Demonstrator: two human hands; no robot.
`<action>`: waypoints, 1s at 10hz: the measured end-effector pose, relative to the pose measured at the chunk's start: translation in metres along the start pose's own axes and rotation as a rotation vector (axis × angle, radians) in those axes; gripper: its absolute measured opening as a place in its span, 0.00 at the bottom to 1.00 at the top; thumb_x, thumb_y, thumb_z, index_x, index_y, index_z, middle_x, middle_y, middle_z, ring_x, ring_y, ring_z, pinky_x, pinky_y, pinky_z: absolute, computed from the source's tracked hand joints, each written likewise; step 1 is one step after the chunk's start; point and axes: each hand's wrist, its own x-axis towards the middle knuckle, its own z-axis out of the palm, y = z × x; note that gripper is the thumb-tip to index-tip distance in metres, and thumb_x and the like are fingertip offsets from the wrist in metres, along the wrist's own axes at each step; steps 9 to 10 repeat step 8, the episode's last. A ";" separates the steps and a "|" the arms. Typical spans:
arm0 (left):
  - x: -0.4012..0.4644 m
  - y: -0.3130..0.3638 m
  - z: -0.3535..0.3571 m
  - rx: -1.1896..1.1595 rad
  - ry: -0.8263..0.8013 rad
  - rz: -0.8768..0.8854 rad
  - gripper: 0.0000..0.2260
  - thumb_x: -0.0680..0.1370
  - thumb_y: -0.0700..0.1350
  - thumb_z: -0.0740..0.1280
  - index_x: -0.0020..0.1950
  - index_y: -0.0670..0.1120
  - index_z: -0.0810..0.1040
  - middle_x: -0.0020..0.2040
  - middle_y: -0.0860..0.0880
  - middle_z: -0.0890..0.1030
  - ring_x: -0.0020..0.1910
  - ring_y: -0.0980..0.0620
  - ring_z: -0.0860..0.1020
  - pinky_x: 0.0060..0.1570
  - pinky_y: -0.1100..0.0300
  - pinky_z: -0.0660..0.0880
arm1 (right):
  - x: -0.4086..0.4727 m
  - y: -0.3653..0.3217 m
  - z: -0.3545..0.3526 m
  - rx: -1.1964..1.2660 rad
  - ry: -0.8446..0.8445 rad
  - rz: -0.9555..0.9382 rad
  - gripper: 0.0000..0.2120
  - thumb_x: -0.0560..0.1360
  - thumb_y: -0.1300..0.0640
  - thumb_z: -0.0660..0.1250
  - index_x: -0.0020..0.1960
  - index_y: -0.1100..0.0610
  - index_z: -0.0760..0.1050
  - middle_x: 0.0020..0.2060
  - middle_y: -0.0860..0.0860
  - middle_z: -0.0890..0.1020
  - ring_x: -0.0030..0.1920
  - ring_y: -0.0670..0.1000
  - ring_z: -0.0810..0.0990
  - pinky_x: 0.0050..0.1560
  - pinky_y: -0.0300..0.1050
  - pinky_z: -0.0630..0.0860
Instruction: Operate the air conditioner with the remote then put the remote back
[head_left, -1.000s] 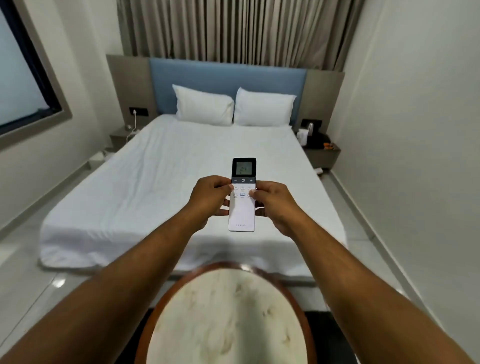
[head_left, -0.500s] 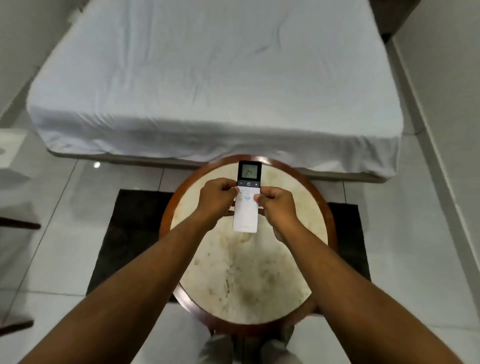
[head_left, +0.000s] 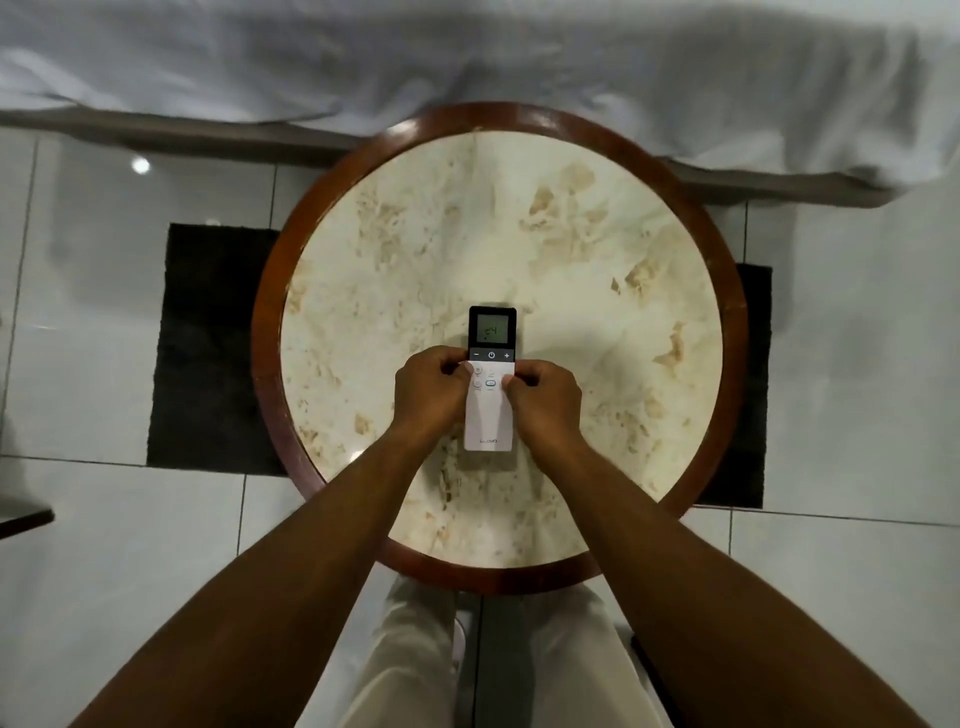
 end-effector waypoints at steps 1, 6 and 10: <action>0.002 -0.006 0.004 0.011 0.018 0.001 0.07 0.76 0.42 0.65 0.50 0.48 0.83 0.47 0.49 0.84 0.45 0.48 0.82 0.47 0.45 0.81 | 0.002 0.004 0.002 -0.027 0.002 -0.014 0.09 0.76 0.64 0.66 0.53 0.60 0.83 0.50 0.56 0.86 0.46 0.54 0.83 0.47 0.47 0.79; -0.007 -0.012 0.003 0.155 0.032 0.125 0.11 0.79 0.44 0.63 0.59 0.43 0.79 0.54 0.45 0.83 0.49 0.48 0.80 0.48 0.55 0.76 | 0.000 0.001 0.000 -0.180 -0.038 -0.132 0.08 0.76 0.64 0.66 0.43 0.61 0.84 0.39 0.54 0.84 0.37 0.49 0.78 0.38 0.42 0.71; -0.029 0.025 -0.045 0.526 -0.013 0.209 0.23 0.78 0.55 0.63 0.70 0.45 0.70 0.66 0.43 0.76 0.64 0.43 0.74 0.61 0.49 0.72 | -0.023 -0.036 -0.038 -0.336 -0.067 -0.233 0.07 0.77 0.58 0.67 0.40 0.57 0.74 0.43 0.55 0.73 0.44 0.52 0.72 0.42 0.41 0.65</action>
